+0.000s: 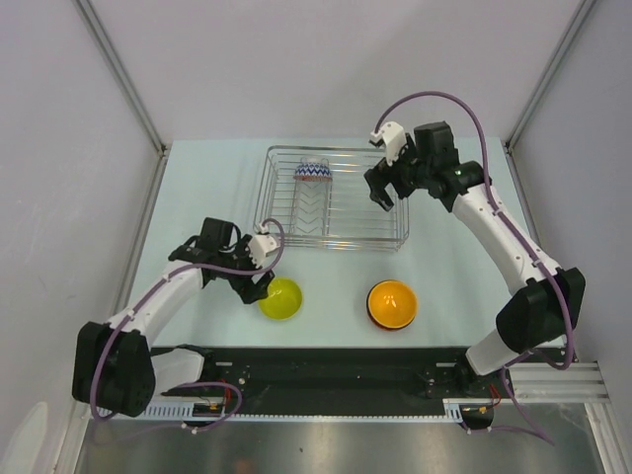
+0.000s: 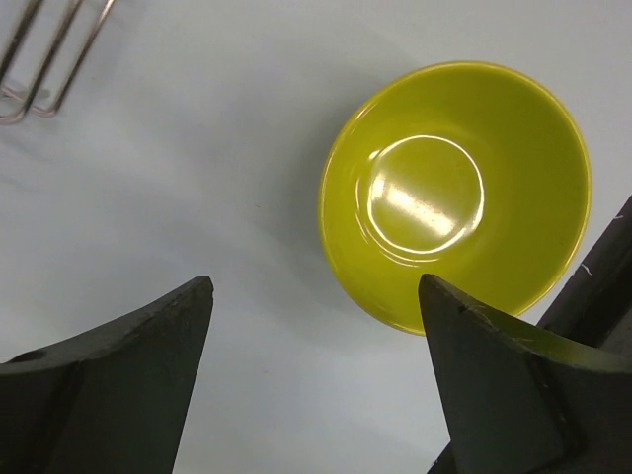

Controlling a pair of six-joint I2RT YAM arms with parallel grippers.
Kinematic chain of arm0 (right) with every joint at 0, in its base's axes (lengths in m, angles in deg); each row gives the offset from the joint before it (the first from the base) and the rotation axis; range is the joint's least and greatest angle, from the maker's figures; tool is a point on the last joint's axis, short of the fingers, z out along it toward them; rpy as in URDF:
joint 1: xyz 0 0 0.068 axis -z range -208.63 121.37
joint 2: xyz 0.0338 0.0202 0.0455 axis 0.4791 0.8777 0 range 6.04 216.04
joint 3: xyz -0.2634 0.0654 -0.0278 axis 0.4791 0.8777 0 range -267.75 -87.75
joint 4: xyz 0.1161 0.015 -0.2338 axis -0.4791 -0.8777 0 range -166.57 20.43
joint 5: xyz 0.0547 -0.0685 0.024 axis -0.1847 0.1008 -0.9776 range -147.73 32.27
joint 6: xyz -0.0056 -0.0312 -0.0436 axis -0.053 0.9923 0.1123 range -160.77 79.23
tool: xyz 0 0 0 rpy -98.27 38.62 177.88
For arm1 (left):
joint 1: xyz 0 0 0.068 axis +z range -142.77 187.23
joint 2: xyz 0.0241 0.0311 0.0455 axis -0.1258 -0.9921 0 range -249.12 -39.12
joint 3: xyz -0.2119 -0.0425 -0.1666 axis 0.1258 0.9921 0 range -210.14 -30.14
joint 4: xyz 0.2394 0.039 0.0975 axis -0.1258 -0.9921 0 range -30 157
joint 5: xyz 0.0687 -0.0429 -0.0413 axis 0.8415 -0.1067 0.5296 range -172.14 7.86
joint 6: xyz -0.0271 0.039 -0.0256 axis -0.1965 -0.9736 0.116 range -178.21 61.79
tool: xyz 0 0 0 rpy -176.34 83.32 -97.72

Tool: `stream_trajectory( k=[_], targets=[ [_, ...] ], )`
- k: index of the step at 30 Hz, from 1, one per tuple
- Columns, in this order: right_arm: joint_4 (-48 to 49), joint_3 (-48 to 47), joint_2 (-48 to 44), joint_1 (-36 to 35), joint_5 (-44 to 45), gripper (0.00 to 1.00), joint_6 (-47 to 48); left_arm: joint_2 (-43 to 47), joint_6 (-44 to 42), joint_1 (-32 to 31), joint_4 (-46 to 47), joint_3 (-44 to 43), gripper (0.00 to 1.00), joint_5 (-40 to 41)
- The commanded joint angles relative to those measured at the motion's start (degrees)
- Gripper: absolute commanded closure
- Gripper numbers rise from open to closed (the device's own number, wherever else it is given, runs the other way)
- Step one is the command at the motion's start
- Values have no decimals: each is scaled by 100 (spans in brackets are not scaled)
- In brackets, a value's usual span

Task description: Load the bowls into the dish rack

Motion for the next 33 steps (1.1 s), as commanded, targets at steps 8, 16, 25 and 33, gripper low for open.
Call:
stream_trajectory(
  k=[8,16,25,33],
  targets=[
    [362,777,-846,25,-688,0,-658,-814,-172,22,143,-69,21,-260],
    [275,944,-1031,16,-996,1,-824,-1349,-190,-39,91,-183,51,-391],
    [187,1015,-1092,-81,-1207,0,-921,-1596,-216,-83,-103,-341,100,-681],
    [300,1173,-987,-169,-1847,0,-1404,-1431,-313,-110,-752,-894,100,-1340]
  ],
)
